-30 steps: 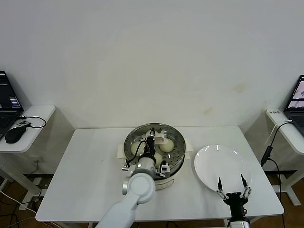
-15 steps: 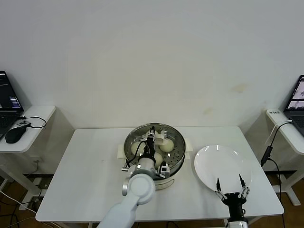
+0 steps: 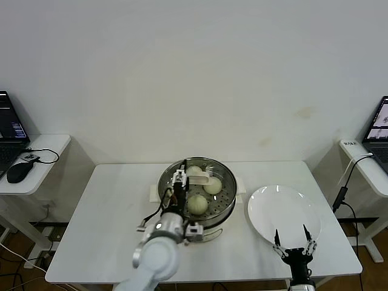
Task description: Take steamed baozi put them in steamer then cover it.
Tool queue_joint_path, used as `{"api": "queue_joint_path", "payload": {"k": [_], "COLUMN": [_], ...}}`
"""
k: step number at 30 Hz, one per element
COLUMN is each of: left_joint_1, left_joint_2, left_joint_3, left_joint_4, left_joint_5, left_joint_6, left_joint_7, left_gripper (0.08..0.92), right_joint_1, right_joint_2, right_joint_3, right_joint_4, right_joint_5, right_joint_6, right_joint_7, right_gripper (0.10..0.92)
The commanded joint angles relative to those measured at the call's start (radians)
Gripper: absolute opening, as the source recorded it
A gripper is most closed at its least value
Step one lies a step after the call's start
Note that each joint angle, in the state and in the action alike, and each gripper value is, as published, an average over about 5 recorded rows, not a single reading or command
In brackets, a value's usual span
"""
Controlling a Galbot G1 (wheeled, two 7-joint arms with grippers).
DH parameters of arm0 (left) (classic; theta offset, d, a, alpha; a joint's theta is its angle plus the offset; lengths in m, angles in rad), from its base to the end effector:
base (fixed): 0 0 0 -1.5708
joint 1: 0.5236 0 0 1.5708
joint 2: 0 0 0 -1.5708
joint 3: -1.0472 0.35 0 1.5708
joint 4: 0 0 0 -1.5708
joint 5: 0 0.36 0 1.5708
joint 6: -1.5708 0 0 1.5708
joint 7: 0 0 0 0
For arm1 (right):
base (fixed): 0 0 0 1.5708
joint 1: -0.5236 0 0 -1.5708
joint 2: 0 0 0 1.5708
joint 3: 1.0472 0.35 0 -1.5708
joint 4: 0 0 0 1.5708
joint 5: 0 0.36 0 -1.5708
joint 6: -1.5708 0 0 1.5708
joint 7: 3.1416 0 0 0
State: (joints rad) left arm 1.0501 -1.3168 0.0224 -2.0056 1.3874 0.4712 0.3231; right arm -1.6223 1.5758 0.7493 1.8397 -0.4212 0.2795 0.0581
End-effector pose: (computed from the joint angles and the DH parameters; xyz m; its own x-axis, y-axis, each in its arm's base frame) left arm 0.2783 -0.1143 -0.2354 -0.9851 0.1661 0.0443 0.0594 0.0867 0.9945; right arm 0.1453 -0.0764 -0.3978 -0.9906 0.1352 0.0230 0.1059 0.8607 -0.4980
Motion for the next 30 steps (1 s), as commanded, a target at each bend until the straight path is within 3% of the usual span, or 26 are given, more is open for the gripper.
{"api": "queue_joint_path", "payload": {"k": [1, 3, 6, 9, 12, 19, 25, 30], "left_joint_1": [0.334, 0.417, 0.520, 0.598, 0.663, 0.772, 0.792, 0.786], "left_joint_2": [0.210, 0.237, 0.243, 0.213, 0.190, 0.146, 0.116, 0.114], "left_joint_3": [-0.205, -0.281, -0.446, -0.586, -0.623, -0.634, -0.635, -0.641], "left_joint_4": [-0.380, -0.401, -0.358, -0.288, -0.253, -0.180, -0.079, -0.036], "left_joint_5": [-0.438, -0.641, -1.120, -1.490, -1.656, -1.768, -1.712, -1.706], "left_joint_6": [-0.026, -0.043, -0.232, -0.426, -0.445, -0.502, -0.635, -0.655], "left_joint_7": [-0.103, -0.210, -0.400, -0.477, -0.539, -0.566, -0.544, -0.504], "left_gripper": [0.789, 0.810, 0.821, 0.823, 0.823, 0.823, 0.823, 0.823], "right_joint_1": [0.001, -0.001, -0.008, -0.020, -0.046, -0.136, -0.167, -0.160], "right_joint_2": [-0.001, -0.006, -0.021, -0.044, -0.073, -0.154, -0.176, -0.172], "right_joint_3": [-0.001, -0.004, -0.010, -0.012, -0.016, -0.043, -0.047, -0.064], "right_joint_4": [-0.003, -0.002, -0.004, -0.013, -0.006, 0.056, 0.086, 0.079], "right_joint_5": [0.025, 0.045, 0.091, 0.124, 0.155, 0.320, 0.356, 0.355], "right_joint_6": [-0.001, 0.000, 0.006, 0.021, 0.029, -0.019, -0.037, -0.040], "right_joint_7": [-0.011, -0.021, -0.039, -0.050, -0.063, -0.107, -0.127, -0.130], "right_gripper": [0.823, 0.823, 0.823, 0.823, 0.823, 0.823, 0.823, 0.822]}}
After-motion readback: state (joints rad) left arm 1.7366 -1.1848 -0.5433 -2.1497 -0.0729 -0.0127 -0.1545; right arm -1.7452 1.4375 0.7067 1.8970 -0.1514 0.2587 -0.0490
